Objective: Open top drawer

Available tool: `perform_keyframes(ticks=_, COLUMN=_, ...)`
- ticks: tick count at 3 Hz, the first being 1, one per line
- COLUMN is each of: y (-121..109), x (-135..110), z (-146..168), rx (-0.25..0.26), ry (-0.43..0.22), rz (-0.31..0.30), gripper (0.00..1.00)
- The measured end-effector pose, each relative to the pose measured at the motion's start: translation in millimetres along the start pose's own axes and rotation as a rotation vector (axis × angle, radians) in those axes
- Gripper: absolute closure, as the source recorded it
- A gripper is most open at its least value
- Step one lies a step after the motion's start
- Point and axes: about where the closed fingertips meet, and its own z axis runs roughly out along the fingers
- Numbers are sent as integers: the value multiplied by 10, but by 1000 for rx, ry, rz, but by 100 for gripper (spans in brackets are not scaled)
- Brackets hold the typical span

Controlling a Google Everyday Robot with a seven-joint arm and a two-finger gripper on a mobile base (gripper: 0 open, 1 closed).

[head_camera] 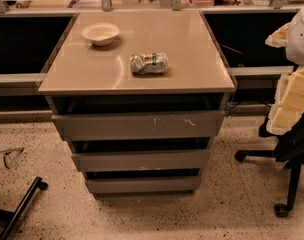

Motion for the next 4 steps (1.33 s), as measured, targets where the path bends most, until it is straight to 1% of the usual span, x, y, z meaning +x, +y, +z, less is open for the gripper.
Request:
perform_keyframes(ticks=1, y=0, x=0, z=0, rx=0, ry=0, rz=0, gripper=0)
perform_keyframes(ticks=2, y=44, x=34, z=207, rx=-20, ry=-25, rz=19, gripper=0)
perform_keyframes(ticks=3, y=214, x=43, z=746, rx=-89, ry=-63, rz=33, gripper=0)
perform_keyframes(ticks=4, y=214, x=43, z=746, rx=-89, ry=-63, rz=33, gripper=0)
